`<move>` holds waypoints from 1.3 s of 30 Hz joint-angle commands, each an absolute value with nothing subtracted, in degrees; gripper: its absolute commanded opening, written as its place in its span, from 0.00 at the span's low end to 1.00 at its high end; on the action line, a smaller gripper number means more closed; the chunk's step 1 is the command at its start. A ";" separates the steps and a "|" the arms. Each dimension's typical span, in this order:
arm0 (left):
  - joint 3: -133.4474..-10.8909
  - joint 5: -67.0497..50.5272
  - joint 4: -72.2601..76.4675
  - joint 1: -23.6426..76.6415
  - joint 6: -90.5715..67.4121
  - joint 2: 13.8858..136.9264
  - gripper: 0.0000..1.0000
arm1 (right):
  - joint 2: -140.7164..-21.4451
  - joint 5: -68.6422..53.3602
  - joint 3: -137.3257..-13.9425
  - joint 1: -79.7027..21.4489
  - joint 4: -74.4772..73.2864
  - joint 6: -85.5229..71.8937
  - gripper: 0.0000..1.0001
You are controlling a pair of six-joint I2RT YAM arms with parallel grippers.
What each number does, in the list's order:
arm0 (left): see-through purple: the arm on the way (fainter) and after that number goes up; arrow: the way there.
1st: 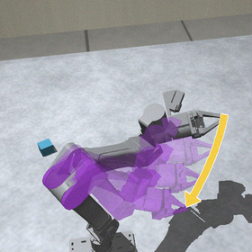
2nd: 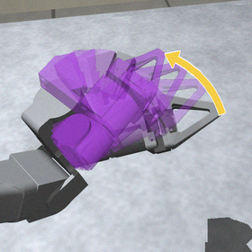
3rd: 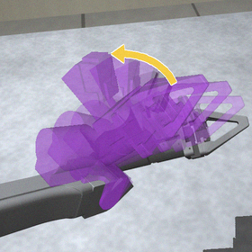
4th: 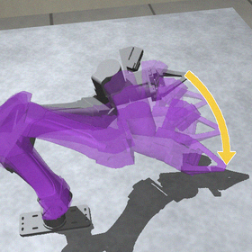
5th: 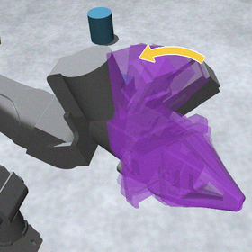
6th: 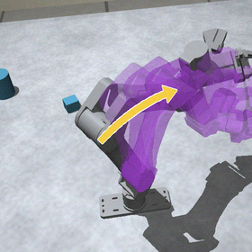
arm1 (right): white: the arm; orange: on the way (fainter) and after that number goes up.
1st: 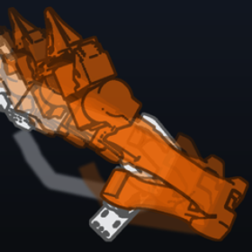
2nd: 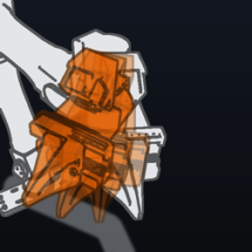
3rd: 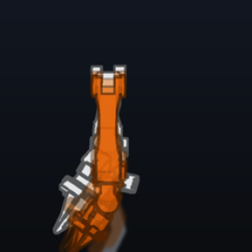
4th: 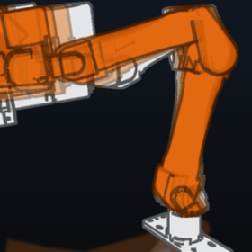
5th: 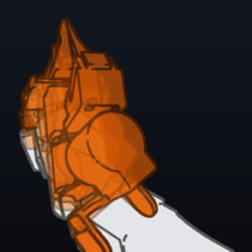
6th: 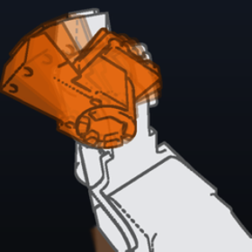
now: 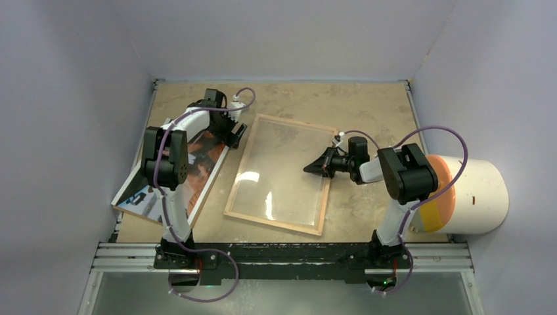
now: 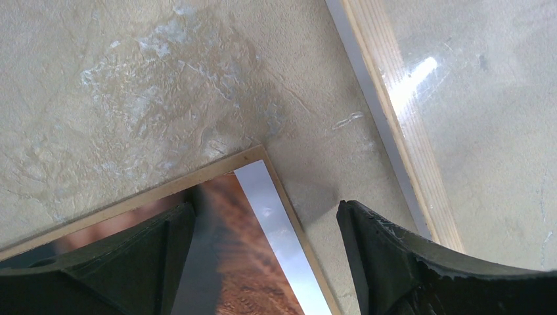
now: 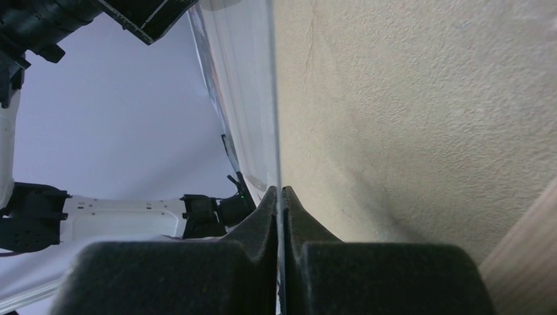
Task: Put the photo into the frame
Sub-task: Place the photo frame item in the photo frame.
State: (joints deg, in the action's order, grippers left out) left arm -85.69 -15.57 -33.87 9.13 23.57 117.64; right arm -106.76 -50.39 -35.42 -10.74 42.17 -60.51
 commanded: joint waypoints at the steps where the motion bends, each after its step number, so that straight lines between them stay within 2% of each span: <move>1: -84.33 -16.43 -34.32 9.49 23.90 118.48 0.85 | -106.22 -50.51 -37.03 -10.42 39.15 -58.12 0.00; 39: -83.06 -15.82 -33.14 9.56 24.34 118.70 0.85 | -101.80 -48.38 -35.91 -8.35 38.15 -55.17 0.00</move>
State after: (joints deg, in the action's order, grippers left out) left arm -84.99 -15.05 -31.88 9.19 23.66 117.64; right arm -103.55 -49.78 -35.57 -8.86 37.80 -56.49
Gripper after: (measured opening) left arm 0.851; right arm 0.004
